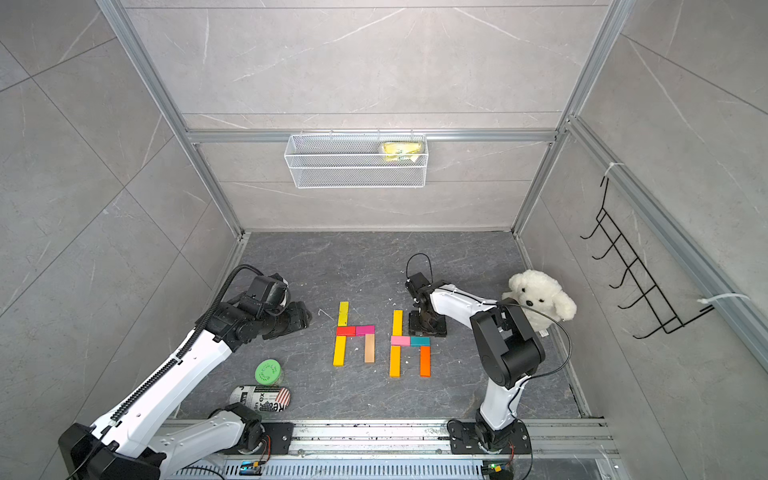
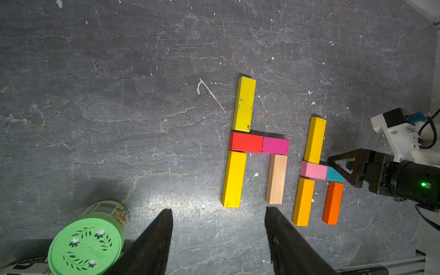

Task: Assemble the letter h with building blocks
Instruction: Adjust the building block at the center of the board.

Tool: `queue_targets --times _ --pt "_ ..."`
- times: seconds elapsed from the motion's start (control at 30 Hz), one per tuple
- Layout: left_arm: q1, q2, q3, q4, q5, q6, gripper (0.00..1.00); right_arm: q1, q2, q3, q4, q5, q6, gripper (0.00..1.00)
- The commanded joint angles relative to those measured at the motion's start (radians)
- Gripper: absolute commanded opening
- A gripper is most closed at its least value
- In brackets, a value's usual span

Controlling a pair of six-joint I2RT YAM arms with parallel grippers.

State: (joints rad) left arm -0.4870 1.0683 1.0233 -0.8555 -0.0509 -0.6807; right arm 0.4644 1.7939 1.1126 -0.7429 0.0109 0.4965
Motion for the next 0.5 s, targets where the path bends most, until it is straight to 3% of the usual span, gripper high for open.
queue_targets --times 0.0,0.27,0.47 --pt "0.005 -0.014 0.01 0.001 -0.008 0.004 0.66 0.006 -0.008 0.023 -0.022 0.017 -0.004 0.7" --pt "0.006 -0.006 0.053 -0.004 -0.001 0.008 0.67 0.005 -0.171 0.13 -0.119 0.09 0.037 0.72" --pt "0.005 0.012 0.18 0.007 -0.062 0.069 0.73 0.008 -0.494 0.174 -0.171 0.145 0.064 0.76"
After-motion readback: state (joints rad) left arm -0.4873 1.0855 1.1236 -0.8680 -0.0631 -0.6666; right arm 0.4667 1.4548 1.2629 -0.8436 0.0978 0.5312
